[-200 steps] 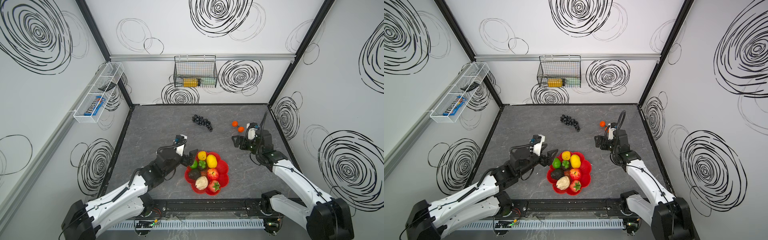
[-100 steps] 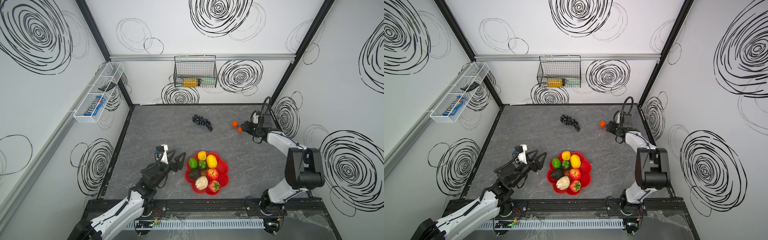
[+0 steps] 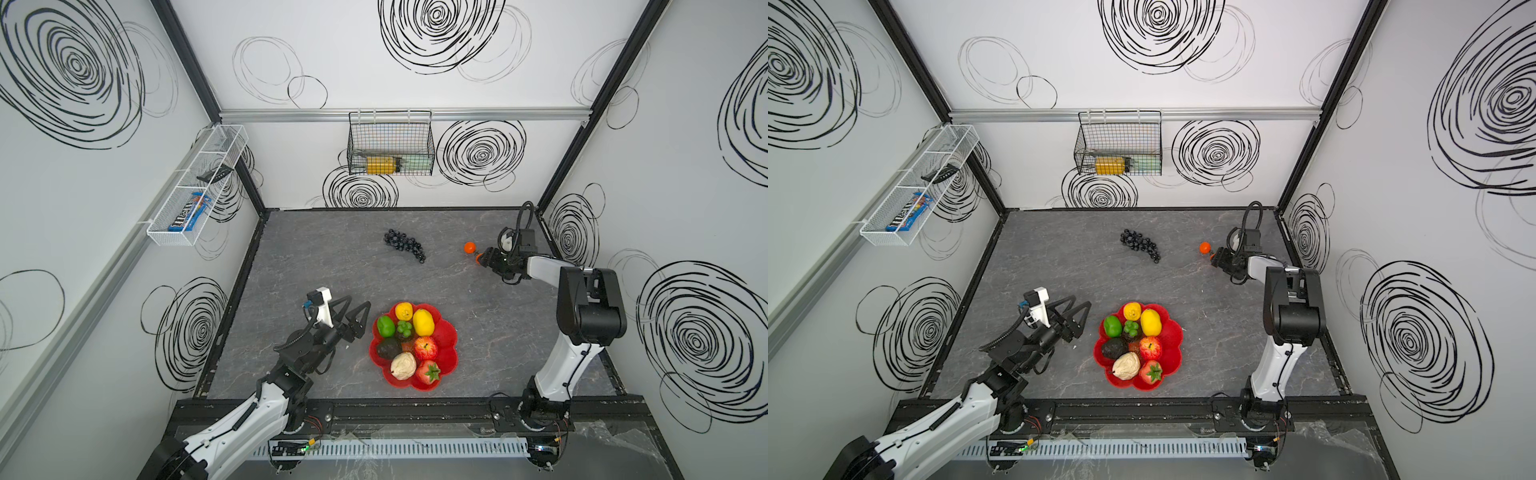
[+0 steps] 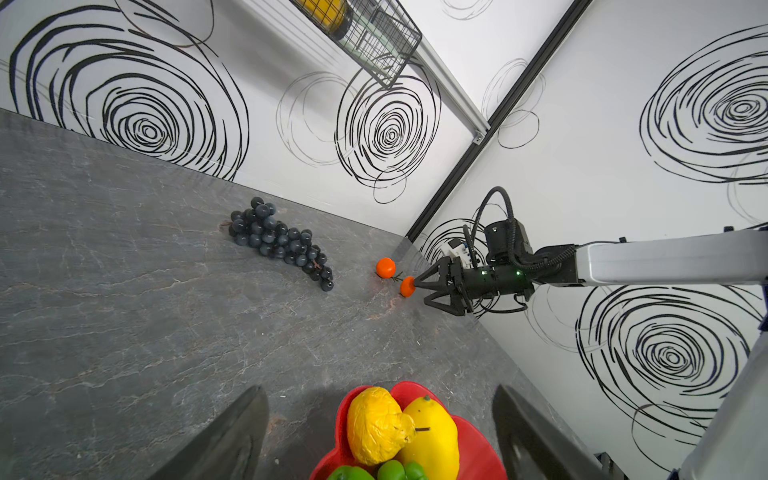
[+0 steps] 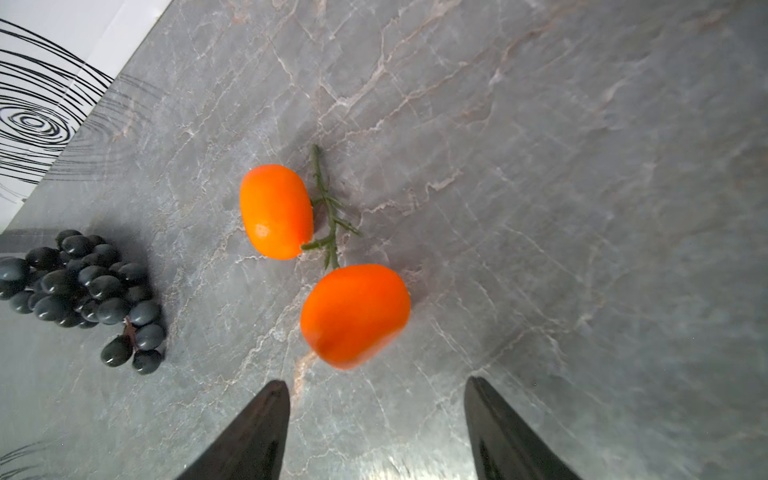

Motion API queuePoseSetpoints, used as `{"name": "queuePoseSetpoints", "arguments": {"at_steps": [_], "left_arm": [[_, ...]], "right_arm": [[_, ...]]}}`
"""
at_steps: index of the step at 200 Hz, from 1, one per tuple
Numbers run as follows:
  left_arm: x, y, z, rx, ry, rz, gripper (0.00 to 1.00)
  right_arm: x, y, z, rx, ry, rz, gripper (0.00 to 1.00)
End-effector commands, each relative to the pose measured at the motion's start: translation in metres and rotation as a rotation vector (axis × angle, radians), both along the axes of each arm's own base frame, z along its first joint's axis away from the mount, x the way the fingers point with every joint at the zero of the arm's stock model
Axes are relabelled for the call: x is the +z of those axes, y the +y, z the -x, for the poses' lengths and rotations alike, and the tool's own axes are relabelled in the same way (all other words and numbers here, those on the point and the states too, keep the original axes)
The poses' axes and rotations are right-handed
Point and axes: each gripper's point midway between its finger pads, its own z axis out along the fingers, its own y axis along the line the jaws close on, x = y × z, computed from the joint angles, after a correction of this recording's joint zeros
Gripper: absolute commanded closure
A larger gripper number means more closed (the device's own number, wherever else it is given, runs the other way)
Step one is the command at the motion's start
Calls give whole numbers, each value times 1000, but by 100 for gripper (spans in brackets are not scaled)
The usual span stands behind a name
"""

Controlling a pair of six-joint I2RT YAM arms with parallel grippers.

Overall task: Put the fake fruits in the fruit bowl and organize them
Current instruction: 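Withdraw the left gripper while the right gripper moves to the orange tangerines, then lower the right gripper onto a tangerine and close on it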

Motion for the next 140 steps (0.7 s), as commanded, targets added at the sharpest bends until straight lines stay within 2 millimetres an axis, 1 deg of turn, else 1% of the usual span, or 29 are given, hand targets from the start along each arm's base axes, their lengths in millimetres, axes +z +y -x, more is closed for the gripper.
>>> {"name": "queuePoseSetpoints", "arguments": {"at_steps": [1, 24, 46, 73, 98, 127, 140], "left_arm": [[3, 2, 4, -10, -33, 30, 11], [3, 1, 5, -14, -34, 30, 9], [2, 1, 5, -16, -32, 28, 8], [2, 0, 4, -17, -32, 28, 7], [2, 0, 4, -18, -31, 27, 6], [1, 0, 4, -15, -29, 28, 5], [1, 1, 4, -14, -28, 27, 5]], "right_arm": [[5, 2, -16, 9, -35, -19, 29], [-3, 5, -21, 17, -20, -35, 30], [-4, 7, -25, 22, -22, -42, 33], [-9, 11, -26, 33, -16, -49, 37], [-15, 9, -28, 29, -8, -46, 41], [-20, 16, -31, 46, 1, -57, 45], [-19, 19, -32, 53, -2, -52, 47]]}}
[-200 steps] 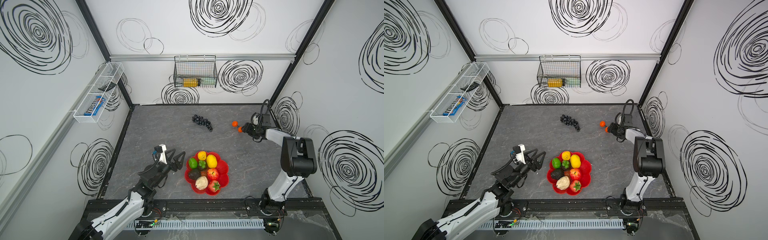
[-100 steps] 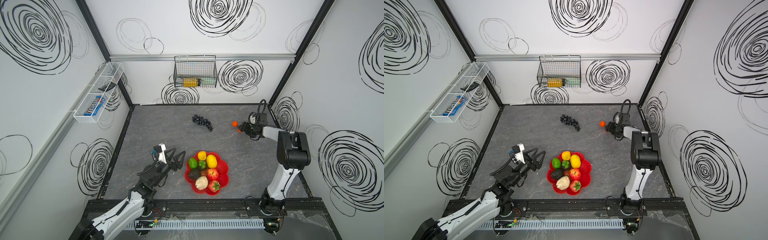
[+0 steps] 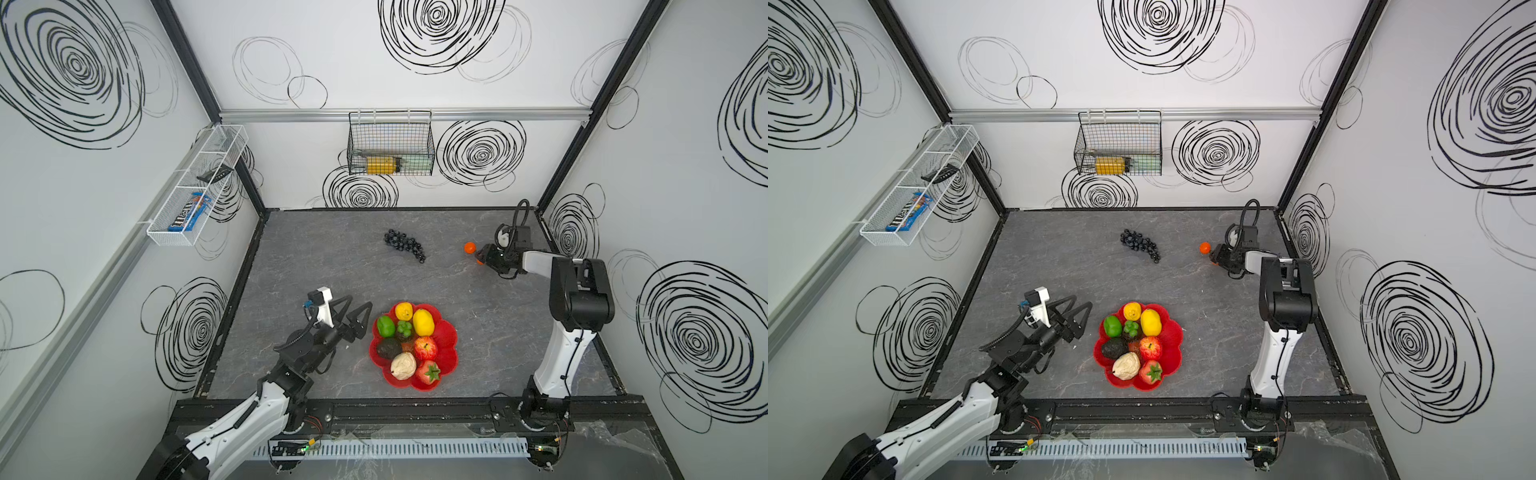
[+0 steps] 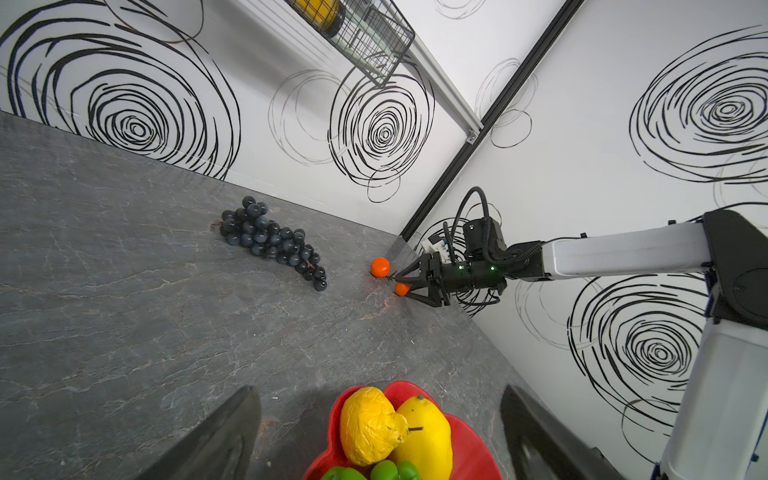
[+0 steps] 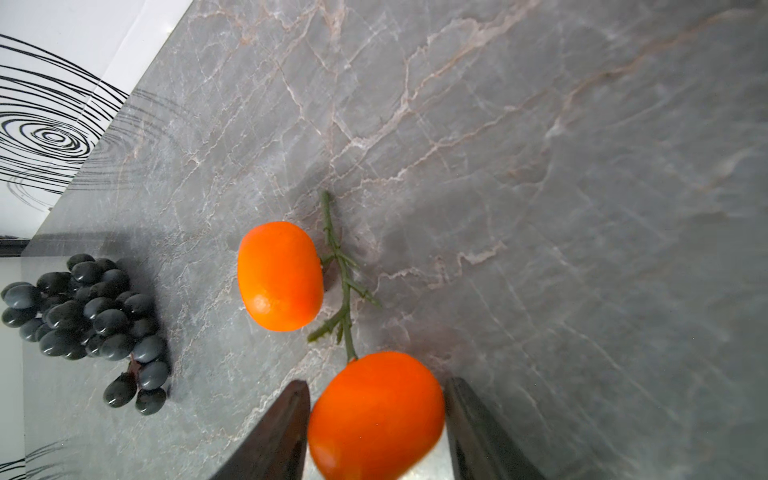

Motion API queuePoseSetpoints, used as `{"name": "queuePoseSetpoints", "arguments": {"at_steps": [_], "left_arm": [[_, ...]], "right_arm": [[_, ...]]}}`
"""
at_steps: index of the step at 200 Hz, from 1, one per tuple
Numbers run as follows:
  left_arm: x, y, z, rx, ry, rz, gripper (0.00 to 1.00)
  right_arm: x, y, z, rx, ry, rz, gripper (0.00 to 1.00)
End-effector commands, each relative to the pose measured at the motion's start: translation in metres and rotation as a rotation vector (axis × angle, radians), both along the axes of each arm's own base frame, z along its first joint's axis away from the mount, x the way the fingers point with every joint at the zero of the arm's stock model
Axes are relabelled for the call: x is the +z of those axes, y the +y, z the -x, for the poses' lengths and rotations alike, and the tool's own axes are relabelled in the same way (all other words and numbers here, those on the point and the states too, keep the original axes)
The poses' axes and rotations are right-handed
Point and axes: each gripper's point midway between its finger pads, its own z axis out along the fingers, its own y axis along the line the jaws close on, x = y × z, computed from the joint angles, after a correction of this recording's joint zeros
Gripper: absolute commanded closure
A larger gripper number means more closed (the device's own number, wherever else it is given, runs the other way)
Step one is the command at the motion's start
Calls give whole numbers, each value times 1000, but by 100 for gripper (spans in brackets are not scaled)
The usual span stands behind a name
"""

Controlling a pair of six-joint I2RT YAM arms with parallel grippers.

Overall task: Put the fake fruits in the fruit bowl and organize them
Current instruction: 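Lower the right gripper onto a tangerine and close on it, then lift the tangerines with the right gripper and carry them over the bowl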

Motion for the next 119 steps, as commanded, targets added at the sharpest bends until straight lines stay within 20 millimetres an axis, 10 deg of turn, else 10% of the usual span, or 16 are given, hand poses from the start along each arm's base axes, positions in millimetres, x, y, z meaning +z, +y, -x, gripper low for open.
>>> {"name": "queuePoseSetpoints", "arguments": {"at_steps": [1, 59, 119], "left_arm": [[-1, 3, 3, 0, -22, 20, 5], [-3, 2, 2, 0, -12, 18, 5], [-5, -6, 0, -42, -1, 15, 5]], "right_arm": [[-3, 9, -4, 25, 2, -3, 48], [35, 18, 6, 29, -79, 43, 55], [95, 71, 52, 155, -195, 111, 55]]}}
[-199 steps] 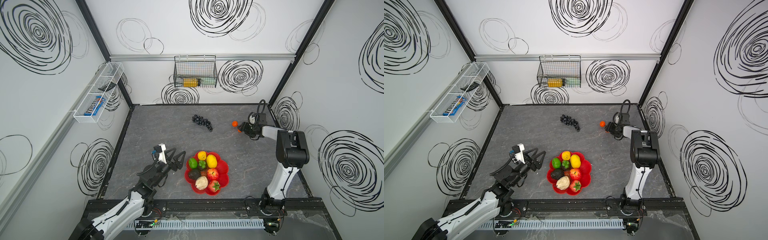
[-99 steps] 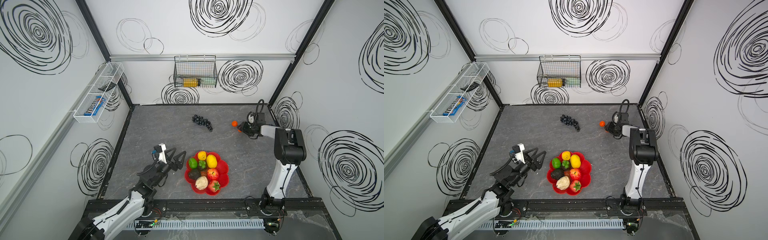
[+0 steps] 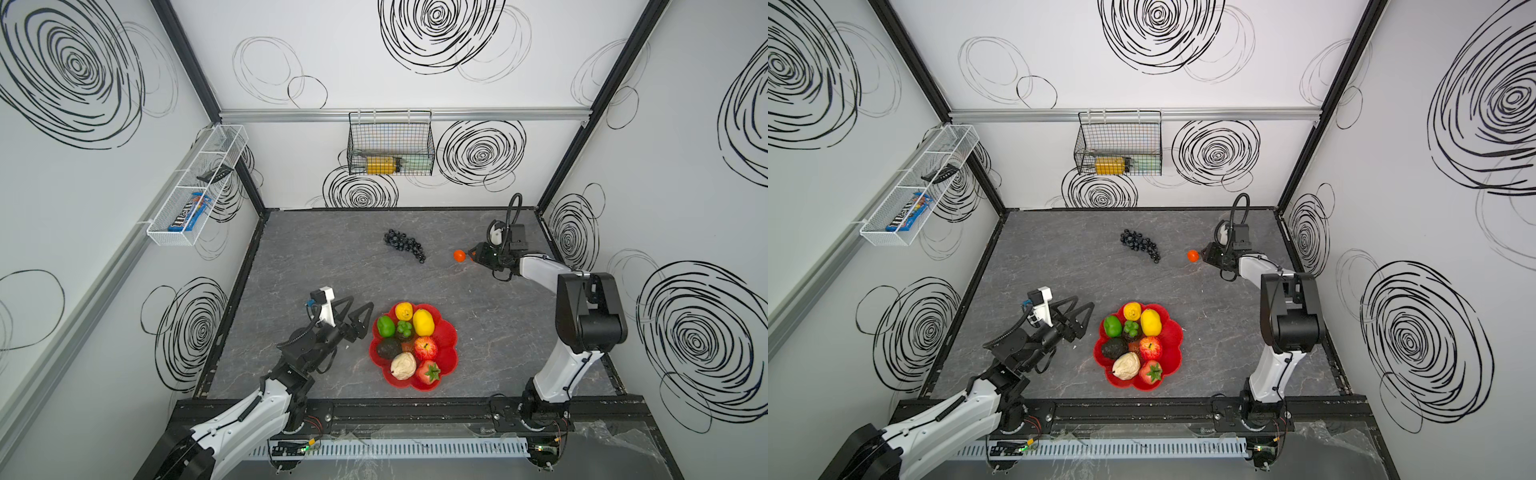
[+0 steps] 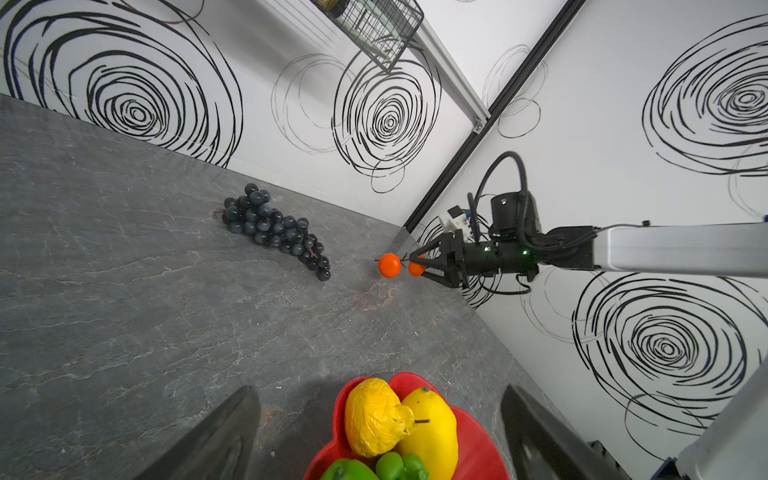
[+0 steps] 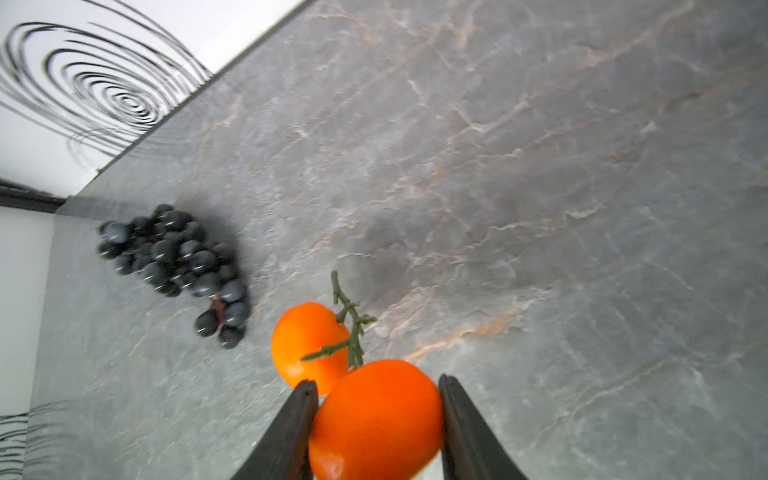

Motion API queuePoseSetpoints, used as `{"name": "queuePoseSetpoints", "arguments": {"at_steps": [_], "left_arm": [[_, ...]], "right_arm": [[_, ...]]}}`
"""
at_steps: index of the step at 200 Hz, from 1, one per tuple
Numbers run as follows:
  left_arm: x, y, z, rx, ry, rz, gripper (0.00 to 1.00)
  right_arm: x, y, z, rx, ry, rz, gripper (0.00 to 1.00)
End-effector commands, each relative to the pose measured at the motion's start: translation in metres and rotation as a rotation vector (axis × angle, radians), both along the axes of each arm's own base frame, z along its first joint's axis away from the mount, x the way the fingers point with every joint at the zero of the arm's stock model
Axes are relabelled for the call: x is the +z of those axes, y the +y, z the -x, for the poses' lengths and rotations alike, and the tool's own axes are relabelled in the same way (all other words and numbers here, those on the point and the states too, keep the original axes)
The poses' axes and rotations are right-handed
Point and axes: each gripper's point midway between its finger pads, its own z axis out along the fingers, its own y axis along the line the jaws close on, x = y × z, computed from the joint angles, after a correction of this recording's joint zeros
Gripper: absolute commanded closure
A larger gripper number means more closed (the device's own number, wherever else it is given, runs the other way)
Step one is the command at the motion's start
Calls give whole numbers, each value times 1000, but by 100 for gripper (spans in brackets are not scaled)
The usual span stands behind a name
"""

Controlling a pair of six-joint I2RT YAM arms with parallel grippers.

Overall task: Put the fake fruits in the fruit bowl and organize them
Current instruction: 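Lift the tangerines with the right gripper and carry them over the bowl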

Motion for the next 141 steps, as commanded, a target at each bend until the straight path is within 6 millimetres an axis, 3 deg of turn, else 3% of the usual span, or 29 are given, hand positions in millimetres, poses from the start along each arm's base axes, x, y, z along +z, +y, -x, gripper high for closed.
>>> {"name": "queuePoseSetpoints", "arguments": {"at_steps": [1, 82, 141], "left_arm": [[8, -1, 3, -23, -38, 34, 5], [18, -27, -9, -122, 65, -13, 7], [26, -62, -6, -279, 129, -32, 14]], "right_arm": [[21, 19, 20, 56, -48, 47, 55], [84, 88, 112, 335, -236, 81, 55], [105, 133, 173, 575, -334, -15, 56]]}}
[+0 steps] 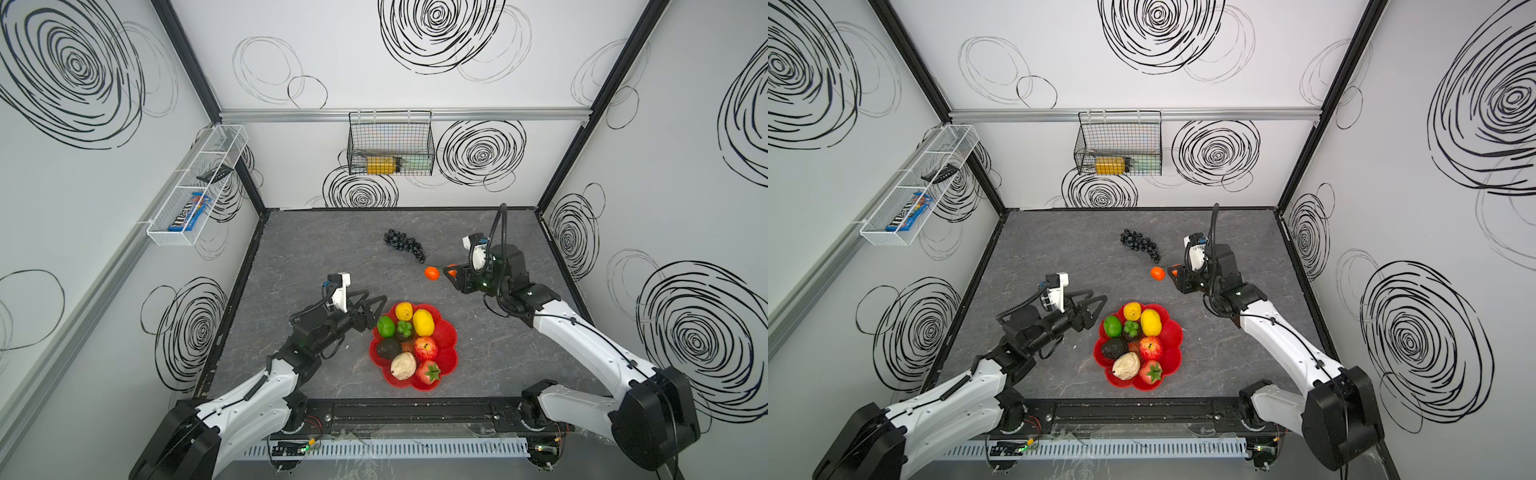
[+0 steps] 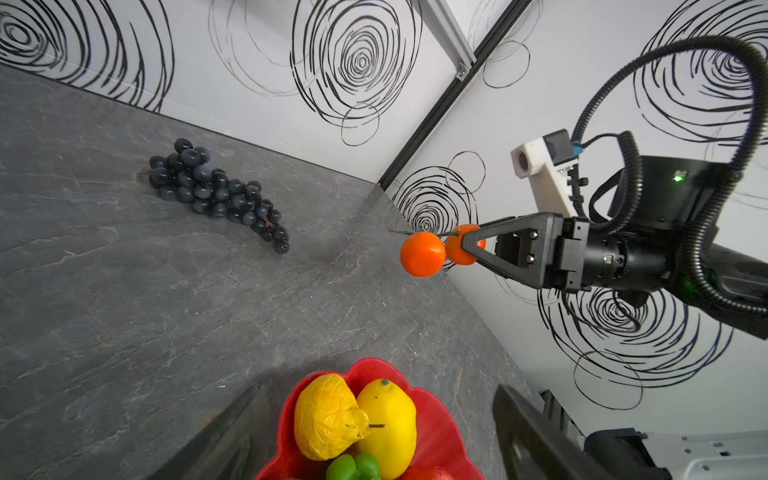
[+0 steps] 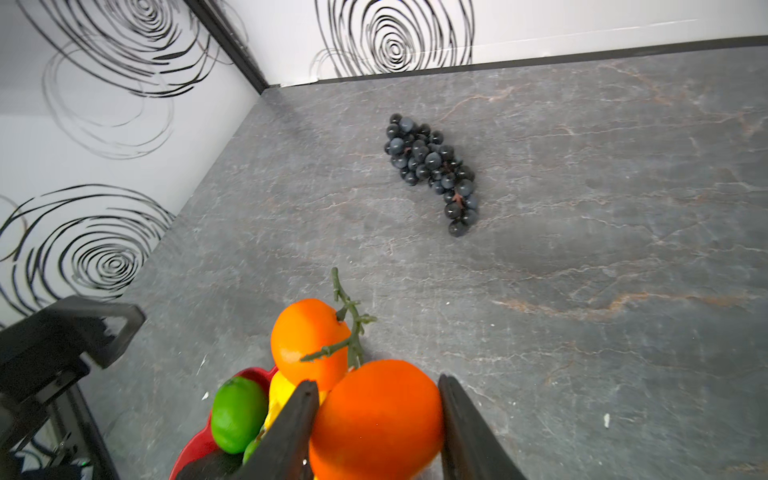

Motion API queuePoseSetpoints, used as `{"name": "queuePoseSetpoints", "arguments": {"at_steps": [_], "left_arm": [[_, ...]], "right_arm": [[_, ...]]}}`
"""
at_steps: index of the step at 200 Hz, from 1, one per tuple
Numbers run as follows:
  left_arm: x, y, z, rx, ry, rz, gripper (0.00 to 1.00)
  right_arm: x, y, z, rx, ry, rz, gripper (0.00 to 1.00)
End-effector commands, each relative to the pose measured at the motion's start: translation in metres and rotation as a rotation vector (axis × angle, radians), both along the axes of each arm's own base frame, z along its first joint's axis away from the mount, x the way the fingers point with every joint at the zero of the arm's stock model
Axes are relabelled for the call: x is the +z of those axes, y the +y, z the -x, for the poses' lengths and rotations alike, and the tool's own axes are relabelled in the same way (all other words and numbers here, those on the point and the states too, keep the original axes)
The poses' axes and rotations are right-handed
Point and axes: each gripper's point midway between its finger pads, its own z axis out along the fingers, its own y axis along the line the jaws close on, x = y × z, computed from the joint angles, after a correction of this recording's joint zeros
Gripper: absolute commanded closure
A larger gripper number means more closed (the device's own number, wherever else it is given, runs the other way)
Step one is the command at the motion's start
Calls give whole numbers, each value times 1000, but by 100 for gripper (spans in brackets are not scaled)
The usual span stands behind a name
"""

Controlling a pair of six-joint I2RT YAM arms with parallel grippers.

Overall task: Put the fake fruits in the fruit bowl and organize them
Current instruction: 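Lift the tangerines with the right gripper and carry them over the bowl, then close the left gripper on the tangerine stem held by the right gripper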

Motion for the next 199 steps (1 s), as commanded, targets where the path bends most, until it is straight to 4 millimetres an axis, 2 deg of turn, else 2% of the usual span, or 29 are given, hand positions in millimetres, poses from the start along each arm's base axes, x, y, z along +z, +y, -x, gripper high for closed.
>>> {"name": "queuePoseSetpoints", "arguments": {"at_steps": [1, 41, 85, 123, 199], "left_arm": [[9, -17, 5, -90, 8, 3, 14], [11, -25, 7, -126, -5, -16, 19], [22, -21, 13, -140, -35, 50, 28], [34, -26, 21, -203, -51, 104, 42], [22, -33, 21, -247, 8, 117, 59]], "right_arm": [[6, 21, 24, 135, -27, -25, 56], [20, 50, 56, 294, -66, -68, 57], [28, 68, 83, 397, -113, -80, 56], [24, 76, 90, 413, -125, -60, 56], [28, 85, 93, 421, -152, -68, 56]]}}
